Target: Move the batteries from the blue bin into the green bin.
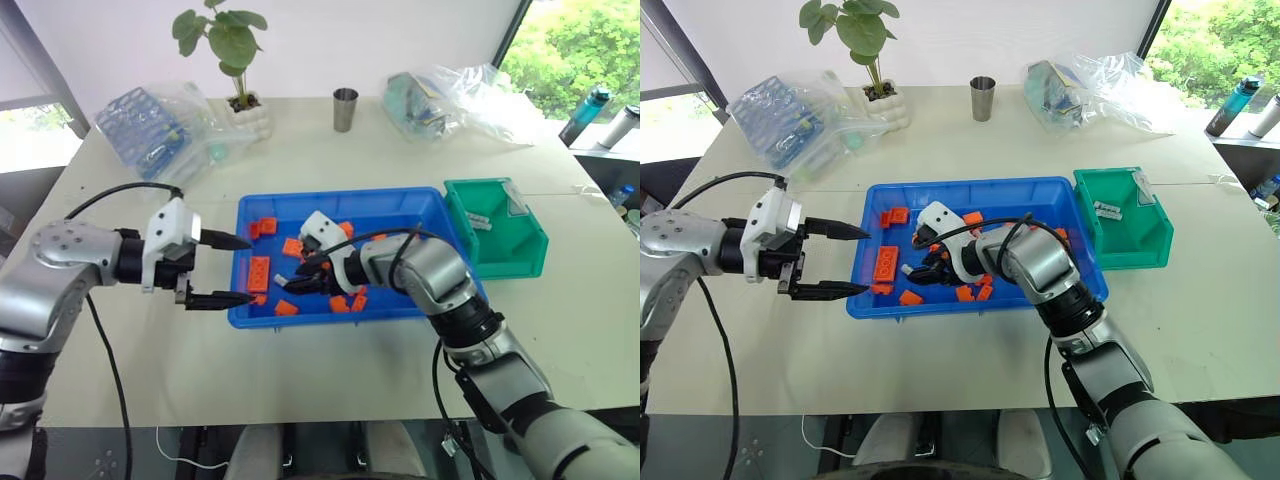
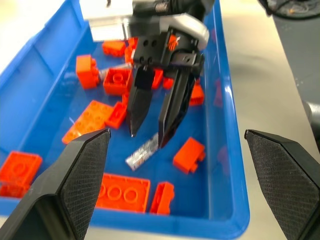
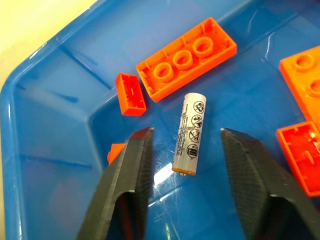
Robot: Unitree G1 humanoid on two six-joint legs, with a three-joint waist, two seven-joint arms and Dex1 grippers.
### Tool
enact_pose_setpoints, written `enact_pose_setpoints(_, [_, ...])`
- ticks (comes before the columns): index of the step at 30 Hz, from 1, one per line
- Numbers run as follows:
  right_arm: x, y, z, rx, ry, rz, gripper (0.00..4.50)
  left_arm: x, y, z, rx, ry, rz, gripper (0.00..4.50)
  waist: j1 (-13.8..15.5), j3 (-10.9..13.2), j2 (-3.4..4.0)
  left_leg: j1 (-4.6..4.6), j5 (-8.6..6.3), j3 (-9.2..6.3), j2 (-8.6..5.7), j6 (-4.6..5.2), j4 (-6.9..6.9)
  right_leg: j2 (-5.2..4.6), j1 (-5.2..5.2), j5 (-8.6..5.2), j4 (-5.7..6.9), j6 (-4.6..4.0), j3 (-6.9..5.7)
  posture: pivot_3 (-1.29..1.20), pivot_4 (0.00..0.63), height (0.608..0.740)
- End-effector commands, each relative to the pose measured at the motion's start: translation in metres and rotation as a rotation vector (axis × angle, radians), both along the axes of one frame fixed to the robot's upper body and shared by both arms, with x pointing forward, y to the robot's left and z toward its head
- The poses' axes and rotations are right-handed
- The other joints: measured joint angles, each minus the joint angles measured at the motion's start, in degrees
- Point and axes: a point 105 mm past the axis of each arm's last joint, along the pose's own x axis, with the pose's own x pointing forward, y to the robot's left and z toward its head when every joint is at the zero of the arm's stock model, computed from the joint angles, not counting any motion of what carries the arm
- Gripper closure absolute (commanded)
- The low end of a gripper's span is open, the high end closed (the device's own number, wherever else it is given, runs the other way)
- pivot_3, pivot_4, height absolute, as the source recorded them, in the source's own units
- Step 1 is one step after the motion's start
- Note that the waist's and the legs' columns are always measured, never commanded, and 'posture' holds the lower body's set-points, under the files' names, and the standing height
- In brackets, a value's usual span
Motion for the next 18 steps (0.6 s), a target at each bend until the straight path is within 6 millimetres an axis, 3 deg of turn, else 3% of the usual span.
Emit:
enact_pose_setpoints(1, [-0.002,0.006,-0.006,-0.006,-0.022,0.034,2.33,0.000,0.002,0.009,0.004,-0.053,0.005,0.00,0.01,0.00,0.00,0.00,0.00,0.00,0.00,0.00,0.00,0.00,0.00,0.00,0.00,0.00,0.00,0.00,0.150,0.716])
enact_pose_setpoints(10, [0.004,0.009,-0.020,-0.038,-0.051,0.050,2.33,-0.002,0.002,0.009,0.001,-0.060,0.009,0.00,-0.11,0.00,0.00,0.00,0.00,0.00,0.00,0.00,0.00,0.00,0.00,0.00,0.00,0.00,0.00,0.00,0.150,0.716])
enact_pose_setpoints(13, [0.003,0.010,-0.016,-0.012,-0.041,0.052,3.13,-0.002,0.002,0.009,-0.001,-0.060,0.009,0.00,-0.07,0.00,0.00,0.00,0.00,0.00,0.00,0.00,0.00,0.00,0.00,0.00,0.00,0.00,0.00,0.00,0.150,0.716])
enact_pose_setpoints(15, [0.003,0.009,-0.011,-0.003,-0.048,0.056,4.16,-0.001,0.002,0.008,-0.004,-0.060,0.008,0.00,-0.04,0.00,0.00,0.00,0.00,0.00,0.00,0.00,0.00,0.00,0.01,0.00,0.00,0.00,0.00,0.00,0.150,0.716])
enact_pose_setpoints(16, [0.003,0.009,-0.008,0.003,-0.052,0.057,4.45,-0.001,0.002,0.008,-0.007,-0.059,0.007,0.00,-0.04,0.00,0.00,0.00,0.00,0.00,0.00,0.00,0.00,-0.01,0.01,0.00,0.00,0.00,0.00,0.00,0.150,0.716])
enact_pose_setpoints(18, [0.004,0.007,0.007,0.041,-0.068,0.051,4.43,0.000,0.000,0.006,-0.017,-0.057,0.004,0.00,-0.03,0.00,0.00,0.00,0.00,0.00,0.00,0.00,0.00,-0.01,0.01,0.00,0.00,0.00,0.00,0.00,0.150,0.716])
